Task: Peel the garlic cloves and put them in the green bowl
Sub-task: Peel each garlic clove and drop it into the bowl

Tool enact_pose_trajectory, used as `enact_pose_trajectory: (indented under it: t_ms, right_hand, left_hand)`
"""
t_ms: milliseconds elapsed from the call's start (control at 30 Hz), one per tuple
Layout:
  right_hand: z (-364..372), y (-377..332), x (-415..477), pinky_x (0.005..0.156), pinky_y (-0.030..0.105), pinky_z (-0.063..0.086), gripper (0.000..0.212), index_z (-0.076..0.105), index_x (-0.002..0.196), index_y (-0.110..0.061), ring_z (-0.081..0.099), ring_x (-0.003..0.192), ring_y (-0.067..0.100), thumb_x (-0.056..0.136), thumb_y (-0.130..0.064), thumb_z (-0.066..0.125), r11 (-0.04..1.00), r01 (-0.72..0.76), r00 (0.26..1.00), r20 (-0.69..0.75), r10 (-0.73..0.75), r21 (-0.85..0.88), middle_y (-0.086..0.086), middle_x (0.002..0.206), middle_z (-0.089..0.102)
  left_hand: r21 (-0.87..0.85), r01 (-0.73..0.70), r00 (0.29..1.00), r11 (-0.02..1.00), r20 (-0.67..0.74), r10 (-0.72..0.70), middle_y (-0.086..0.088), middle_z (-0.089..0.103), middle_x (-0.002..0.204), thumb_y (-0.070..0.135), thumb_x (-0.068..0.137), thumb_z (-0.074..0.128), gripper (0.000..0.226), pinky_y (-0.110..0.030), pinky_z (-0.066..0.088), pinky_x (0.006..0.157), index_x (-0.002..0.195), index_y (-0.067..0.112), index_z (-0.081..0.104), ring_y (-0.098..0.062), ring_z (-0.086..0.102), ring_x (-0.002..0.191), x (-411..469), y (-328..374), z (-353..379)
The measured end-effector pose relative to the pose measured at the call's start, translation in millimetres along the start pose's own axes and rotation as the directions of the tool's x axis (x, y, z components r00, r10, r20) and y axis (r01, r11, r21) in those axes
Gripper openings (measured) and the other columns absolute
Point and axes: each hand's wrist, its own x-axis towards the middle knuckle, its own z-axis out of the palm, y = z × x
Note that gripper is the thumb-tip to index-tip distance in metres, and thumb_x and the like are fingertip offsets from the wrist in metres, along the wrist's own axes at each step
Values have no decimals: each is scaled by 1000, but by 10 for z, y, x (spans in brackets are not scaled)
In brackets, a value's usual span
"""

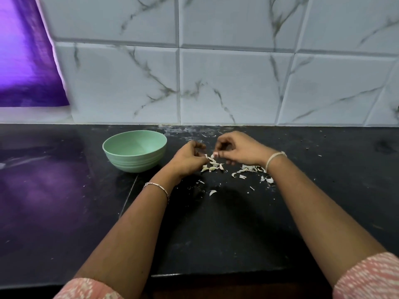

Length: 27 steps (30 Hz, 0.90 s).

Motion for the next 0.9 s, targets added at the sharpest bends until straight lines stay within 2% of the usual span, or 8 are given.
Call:
enact_pose_trajectory:
  t_ms: [100,200,300,367,500,633,800,900]
  right_hand:
    - [133,268,-26,67,30,52,5,66,96,-15,66,70,19,91,-13,66,992,26,954,-301,12,124,-6,90,65]
    - [187,298,-20,59,27,49,2,65,93,-18,61,65,19,91,-17,67,941,73,923,-379,62,331,-4,92,59]
    - [258,263,-26,50,14,40,8,65,95,-14,52,53,5,95,-21,61,894,38,907,-391,156,446,-10,69,57]
    - [314,280,-35,49,15,38,17,66,96,-9,47,50,6,97,-24,58,882,-3,907,-369,201,472,-12,57,53]
    - [398,279,-38,59,27,38,22,70,89,-12,49,59,13,96,-31,59,892,-42,891,-388,237,450,-4,63,55]
    - [416,257,-55,52,9,37,6,69,87,-12,50,46,-5,84,-10,73,868,2,842,-469,267,497,-4,73,63]
    - [382,178,-78,48,14,43,14,70,89,-3,56,50,3,89,-16,68,691,42,841,-400,366,721,-2,70,65]
    - [401,175,-78,49,14,44,15,71,85,-4,57,51,4,86,-19,73,664,33,842,-379,385,747,-1,68,67]
  left_hand:
    - [44,-121,992,992,33,119,-2,62,99,1,80,70,42,-35,52,71,112,22,54,-13,59,76,-36,69,43]
    - [90,-244,962,966,-101,252,6,64,87,9,81,75,28,-19,50,69,104,20,63,-4,55,65,-66,169,133]
    - [133,-296,924,946,-209,319,9,65,80,16,84,74,13,-23,52,67,96,16,68,-8,56,63,-85,189,221]
    - [151,-302,917,941,-225,330,7,68,83,21,87,72,9,-33,55,70,94,17,68,-16,62,69,-90,170,255]
    - [173,-280,917,944,-243,317,11,68,86,26,91,66,3,-42,57,72,91,27,63,-17,66,73,-72,148,288]
    - [95,-234,922,968,-293,252,6,70,86,19,89,65,6,-45,59,75,92,24,64,-18,70,74,-41,134,303]
    - [68,-210,934,975,-280,220,0,71,82,18,90,67,7,-46,60,72,96,18,70,-21,71,71,-15,112,279]
    - [45,-185,952,982,-241,190,2,68,77,12,91,65,9,-44,60,74,96,17,72,-20,70,72,-22,130,280]
